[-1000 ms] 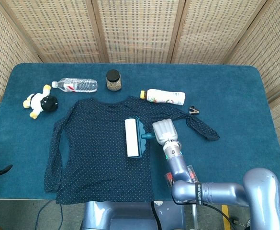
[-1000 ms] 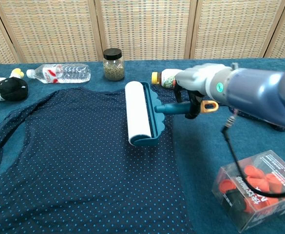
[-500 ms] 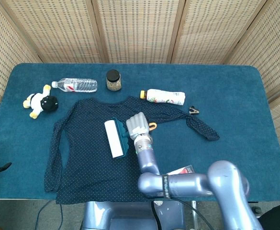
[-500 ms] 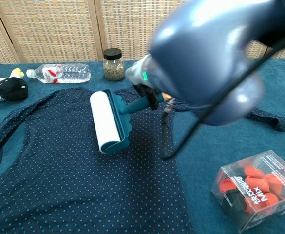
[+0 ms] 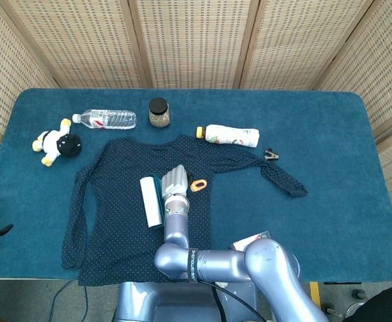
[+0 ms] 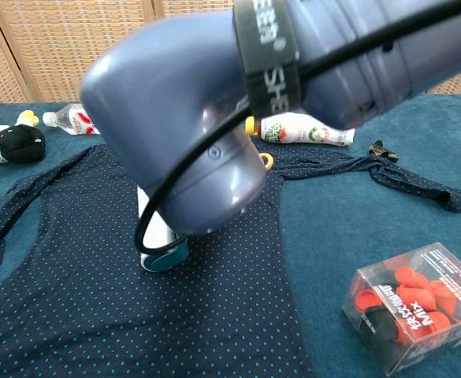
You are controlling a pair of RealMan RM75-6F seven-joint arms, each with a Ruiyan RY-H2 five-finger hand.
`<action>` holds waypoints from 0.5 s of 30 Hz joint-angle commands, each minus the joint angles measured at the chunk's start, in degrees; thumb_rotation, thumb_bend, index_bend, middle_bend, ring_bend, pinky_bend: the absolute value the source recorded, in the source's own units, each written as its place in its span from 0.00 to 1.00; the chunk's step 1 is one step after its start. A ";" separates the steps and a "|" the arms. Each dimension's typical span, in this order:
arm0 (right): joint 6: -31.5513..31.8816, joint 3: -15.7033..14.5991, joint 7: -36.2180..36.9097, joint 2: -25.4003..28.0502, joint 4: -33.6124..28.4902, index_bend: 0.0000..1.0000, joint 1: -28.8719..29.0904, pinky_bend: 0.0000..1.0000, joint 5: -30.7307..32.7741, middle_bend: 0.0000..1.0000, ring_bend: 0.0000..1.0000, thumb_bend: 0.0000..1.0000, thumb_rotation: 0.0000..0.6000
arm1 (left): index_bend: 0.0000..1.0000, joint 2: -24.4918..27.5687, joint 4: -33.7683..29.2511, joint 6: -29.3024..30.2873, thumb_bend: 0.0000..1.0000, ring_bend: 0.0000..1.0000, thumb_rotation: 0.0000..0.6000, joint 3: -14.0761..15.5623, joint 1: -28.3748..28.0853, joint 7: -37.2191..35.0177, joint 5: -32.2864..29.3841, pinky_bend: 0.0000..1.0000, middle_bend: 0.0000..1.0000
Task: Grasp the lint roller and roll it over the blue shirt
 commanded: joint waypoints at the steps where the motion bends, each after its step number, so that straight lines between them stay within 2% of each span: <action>1: 0.61 -1.60 -1.54 -1.11 1.26 0.81 -0.60 1.00 -1.09 1.00 1.00 0.94 1.00 | 0.00 -0.01 -0.10 0.09 0.00 0.00 1.00 0.02 0.05 0.16 -0.02 0.00 0.00; 7: 2.09 -5.38 -3.74 -0.33 1.92 0.81 -3.88 1.00 -3.97 1.00 1.00 0.94 1.00 | 0.00 -0.26 -0.10 0.03 0.00 0.00 1.00 0.02 -0.04 0.89 -0.23 0.00 0.00; 15: 3.79 -9.86 -5.18 4.22 0.50 0.81 -10.41 1.00 -7.46 1.00 1.00 0.94 1.00 | 0.00 -0.69 -0.12 -0.28 0.00 0.00 1.00 -0.03 -0.27 2.15 -0.78 0.00 0.00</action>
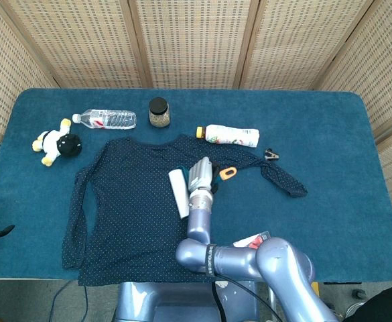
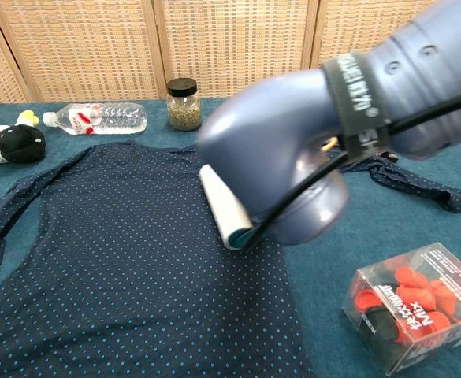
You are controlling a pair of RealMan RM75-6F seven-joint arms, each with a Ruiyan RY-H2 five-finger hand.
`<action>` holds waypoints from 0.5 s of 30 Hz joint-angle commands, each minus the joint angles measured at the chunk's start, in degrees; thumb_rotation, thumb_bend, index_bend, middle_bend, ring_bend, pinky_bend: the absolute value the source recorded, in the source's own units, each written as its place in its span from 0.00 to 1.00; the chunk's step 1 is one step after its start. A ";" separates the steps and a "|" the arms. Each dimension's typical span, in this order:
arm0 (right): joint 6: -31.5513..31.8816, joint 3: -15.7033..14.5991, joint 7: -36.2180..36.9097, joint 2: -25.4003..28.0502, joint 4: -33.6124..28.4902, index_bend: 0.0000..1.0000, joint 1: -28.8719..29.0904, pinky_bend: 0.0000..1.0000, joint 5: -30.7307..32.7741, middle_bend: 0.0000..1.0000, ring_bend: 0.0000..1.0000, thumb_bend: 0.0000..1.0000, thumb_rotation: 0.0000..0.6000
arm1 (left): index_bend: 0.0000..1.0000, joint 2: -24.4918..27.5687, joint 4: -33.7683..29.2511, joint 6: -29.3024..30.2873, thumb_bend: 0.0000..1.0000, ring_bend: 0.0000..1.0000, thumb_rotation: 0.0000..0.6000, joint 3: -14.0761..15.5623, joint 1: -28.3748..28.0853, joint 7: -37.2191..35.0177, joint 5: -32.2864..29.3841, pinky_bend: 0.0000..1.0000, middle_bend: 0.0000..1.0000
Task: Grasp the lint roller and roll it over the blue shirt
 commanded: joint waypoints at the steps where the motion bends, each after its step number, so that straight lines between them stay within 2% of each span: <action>1: 0.66 -1.90 -0.78 1.96 -0.46 0.81 -2.61 1.00 -1.33 1.00 1.00 0.94 1.00 | 0.00 -0.10 -0.10 0.01 0.00 0.00 1.00 -0.07 -0.04 0.34 -0.19 0.00 0.00; 7: -0.19 -2.75 -1.22 3.19 0.18 0.81 -5.34 1.00 -3.02 1.00 1.00 0.94 1.00 | 0.00 -0.32 -0.61 -0.05 0.00 0.00 1.00 -0.19 -0.16 1.53 -0.71 0.00 0.00; 15: -1.13 -0.59 -1.24 -0.21 2.01 0.81 -4.92 1.00 -4.90 1.00 1.00 0.94 1.00 | 0.00 -0.37 -0.67 -0.40 0.00 0.00 1.00 -0.34 -0.29 1.84 -1.29 0.00 0.00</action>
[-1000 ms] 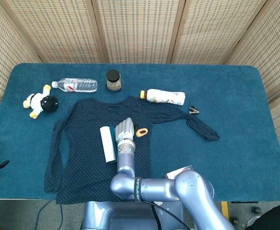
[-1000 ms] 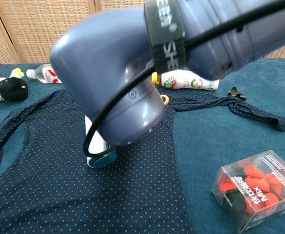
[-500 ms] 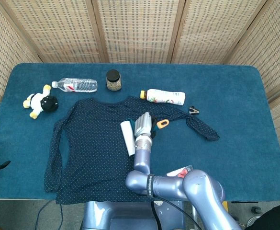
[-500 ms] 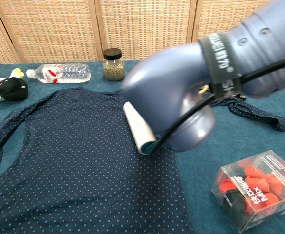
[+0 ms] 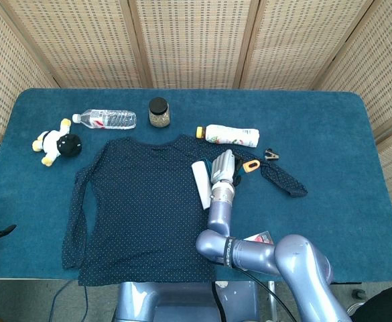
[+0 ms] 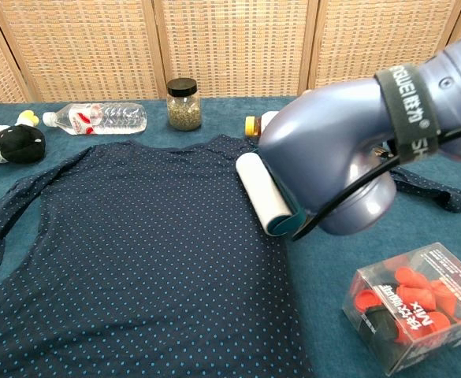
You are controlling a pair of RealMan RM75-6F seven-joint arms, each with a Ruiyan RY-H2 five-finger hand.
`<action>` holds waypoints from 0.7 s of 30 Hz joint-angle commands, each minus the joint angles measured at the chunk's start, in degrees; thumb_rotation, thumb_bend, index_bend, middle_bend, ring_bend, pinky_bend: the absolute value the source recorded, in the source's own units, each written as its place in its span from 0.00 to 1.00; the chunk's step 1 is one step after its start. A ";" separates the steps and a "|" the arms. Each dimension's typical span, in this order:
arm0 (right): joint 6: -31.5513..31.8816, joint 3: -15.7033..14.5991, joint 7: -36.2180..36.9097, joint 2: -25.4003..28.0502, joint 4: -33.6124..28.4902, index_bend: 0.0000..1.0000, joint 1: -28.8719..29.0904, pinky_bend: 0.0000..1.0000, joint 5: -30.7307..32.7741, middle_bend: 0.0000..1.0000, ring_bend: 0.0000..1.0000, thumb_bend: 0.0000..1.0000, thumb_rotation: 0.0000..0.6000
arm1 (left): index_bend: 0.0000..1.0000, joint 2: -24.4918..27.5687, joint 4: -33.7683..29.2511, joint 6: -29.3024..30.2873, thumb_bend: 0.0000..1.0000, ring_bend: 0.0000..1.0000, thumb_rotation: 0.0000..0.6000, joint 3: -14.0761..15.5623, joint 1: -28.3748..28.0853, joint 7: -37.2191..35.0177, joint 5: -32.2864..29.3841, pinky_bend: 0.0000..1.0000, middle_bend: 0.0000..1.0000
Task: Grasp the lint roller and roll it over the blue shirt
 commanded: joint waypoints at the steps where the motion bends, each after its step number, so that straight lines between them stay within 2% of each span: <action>1: 0.19 0.81 0.03 -2.03 0.46 0.80 0.79 1.00 -1.41 1.00 1.00 0.94 1.00 | 0.00 0.01 0.11 -0.15 0.00 0.00 1.00 -0.01 -0.03 -0.25 -0.06 0.00 0.00; 12: 4.85 4.64 1.88 -11.52 1.77 0.80 4.65 1.00 -6.10 1.00 1.00 0.94 1.00 | 0.00 0.43 0.55 0.10 0.00 0.00 1.00 0.06 0.32 -1.90 0.31 0.00 0.00; 21: 4.69 7.54 2.09 -16.27 3.82 0.79 6.49 1.00 -9.30 1.00 1.00 0.94 1.00 | 0.00 0.46 0.70 0.26 0.00 0.00 1.00 0.17 0.38 -2.14 0.72 0.00 0.00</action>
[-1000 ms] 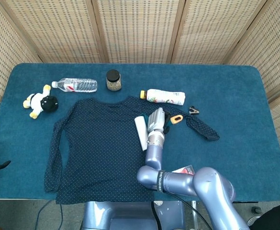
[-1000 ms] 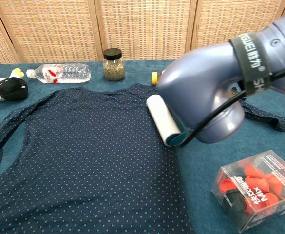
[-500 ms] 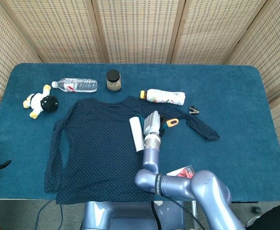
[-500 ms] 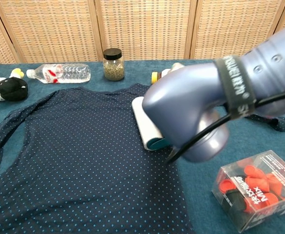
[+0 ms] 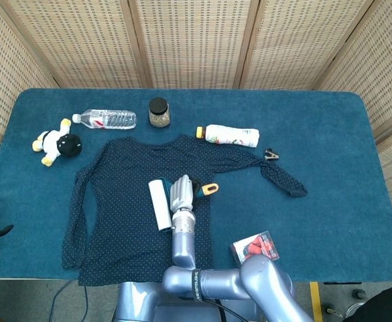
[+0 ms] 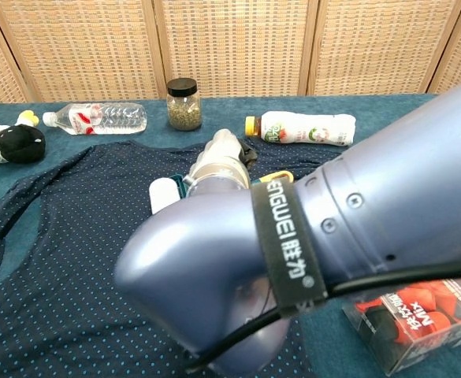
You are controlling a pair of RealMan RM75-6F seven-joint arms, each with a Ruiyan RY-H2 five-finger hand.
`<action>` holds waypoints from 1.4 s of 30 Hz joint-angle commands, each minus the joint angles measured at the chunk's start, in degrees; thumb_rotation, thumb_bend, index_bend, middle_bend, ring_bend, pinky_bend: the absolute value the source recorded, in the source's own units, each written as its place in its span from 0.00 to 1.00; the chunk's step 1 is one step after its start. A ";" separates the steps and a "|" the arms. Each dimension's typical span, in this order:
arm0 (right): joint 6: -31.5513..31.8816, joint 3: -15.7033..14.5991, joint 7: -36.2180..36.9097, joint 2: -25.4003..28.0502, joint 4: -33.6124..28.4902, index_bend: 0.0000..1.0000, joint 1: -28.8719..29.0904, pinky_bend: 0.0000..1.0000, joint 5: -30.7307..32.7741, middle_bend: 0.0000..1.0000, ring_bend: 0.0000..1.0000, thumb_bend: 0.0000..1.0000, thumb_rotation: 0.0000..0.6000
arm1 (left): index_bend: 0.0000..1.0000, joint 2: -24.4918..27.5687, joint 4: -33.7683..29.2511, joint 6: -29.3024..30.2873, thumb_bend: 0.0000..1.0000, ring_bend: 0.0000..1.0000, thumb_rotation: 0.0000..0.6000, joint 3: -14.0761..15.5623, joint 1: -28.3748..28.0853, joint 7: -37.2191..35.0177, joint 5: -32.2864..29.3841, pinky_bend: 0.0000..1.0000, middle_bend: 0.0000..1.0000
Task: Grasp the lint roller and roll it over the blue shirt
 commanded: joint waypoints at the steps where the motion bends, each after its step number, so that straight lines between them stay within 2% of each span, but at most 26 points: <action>1: -0.47 0.96 0.01 -1.03 0.98 0.79 0.45 1.00 -0.77 1.00 1.00 0.94 1.00 | 0.00 -0.02 0.05 -0.08 0.00 0.00 1.00 -0.01 -0.05 0.01 -0.03 0.00 0.00; 5: -1.05 0.90 -0.94 -1.68 2.77 0.79 -0.28 1.00 -1.66 1.00 1.00 0.94 1.00 | 0.00 -0.07 0.27 -0.10 0.00 0.00 1.00 -0.09 -0.02 -0.13 -0.23 0.00 0.00; 10: -0.79 -1.57 -1.69 1.06 3.24 0.79 -4.60 1.00 -3.14 1.00 1.00 0.94 1.00 | 0.00 -0.31 0.46 -0.43 0.00 0.00 1.00 -0.12 -0.20 0.40 -0.48 0.00 0.00; 19: -0.34 -5.24 -1.13 9.37 -0.97 0.79 -13.81 1.00 -5.23 1.00 1.00 0.94 1.00 | 0.00 -0.87 -0.55 -0.33 0.00 0.00 1.00 -0.08 -0.43 3.05 -0.79 0.00 0.00; 24: -0.79 -5.54 -0.14 11.92 -2.73 0.78 -16.46 1.00 -5.77 1.00 1.00 0.94 1.00 | 0.00 -1.15 -1.16 -0.09 0.00 0.00 1.00 0.03 -0.48 4.53 -0.76 0.00 0.00; 26: -1.16 -5.27 1.05 12.52 -3.60 0.76 -17.12 1.00 -6.36 1.00 1.00 0.91 1.00 | 0.00 -1.21 -1.33 0.04 0.00 0.00 1.00 0.09 -0.45 4.81 -0.68 0.00 0.00; 27: -1.33 -5.13 1.74 12.73 -3.97 0.72 -17.41 1.00 -6.66 1.00 1.00 0.82 1.00 | 0.00 -1.22 -1.39 0.12 0.00 0.00 1.00 0.09 -0.42 4.88 -0.66 0.00 0.00; 29: -1.12 -4.64 2.31 13.07 -4.92 0.50 -17.82 1.00 -6.63 1.00 1.00 0.49 1.00 | 0.00 -1.19 -1.50 0.34 0.00 0.00 1.00 0.12 -0.31 4.86 -0.59 0.00 0.00; 30: -0.89 -4.52 2.34 13.27 -5.41 0.30 -17.91 1.00 -6.69 1.00 1.00 0.26 1.00 | 0.00 -1.13 -1.54 0.42 0.00 0.00 1.00 0.13 -0.27 4.76 -0.52 0.00 0.00; 31: -0.69 -4.44 2.52 13.49 -5.97 0.13 -18.05 1.00 -6.83 1.00 1.00 0.09 1.00 | 0.00 -1.08 -1.58 0.50 0.00 0.00 1.00 0.12 -0.23 4.67 -0.47 0.00 0.00; 32: -0.40 -4.28 2.95 13.83 -6.91 0.05 -18.31 1.00 -7.02 1.00 1.00 0.03 1.00 | 0.00 -1.01 -1.62 0.63 0.00 0.00 1.00 0.15 -0.17 4.54 -0.36 0.00 0.00; 33: -0.03 -4.10 3.91 14.44 -8.28 0.01 -18.75 1.00 -7.51 1.00 1.00 0.00 1.00 | 0.00 -0.94 -1.64 0.78 0.00 0.00 1.00 0.19 -0.07 4.30 -0.19 0.00 0.00; 37: 1.68 -4.54 6.80 17.17 -13.37 0.00 -20.50 1.00 -9.88 1.00 1.00 0.00 1.00 | 0.00 -0.65 -1.74 1.37 0.00 0.00 1.00 0.38 0.21 3.51 0.66 0.00 0.00; 39: 2.98 -4.86 8.82 19.70 -17.68 0.00 -22.02 1.00 -11.36 1.00 1.00 0.00 1.00 | 0.00 -0.51 -1.76 1.75 0.00 0.00 1.00 0.53 0.39 3.07 1.21 0.00 0.00; 42: 3.85 -6.19 16.77 26.46 -27.62 0.00 -26.44 1.00 -17.22 1.00 1.00 0.00 1.00 | 0.00 -0.27 -1.82 2.60 0.00 0.00 1.00 0.88 0.75 2.24 2.44 0.00 0.00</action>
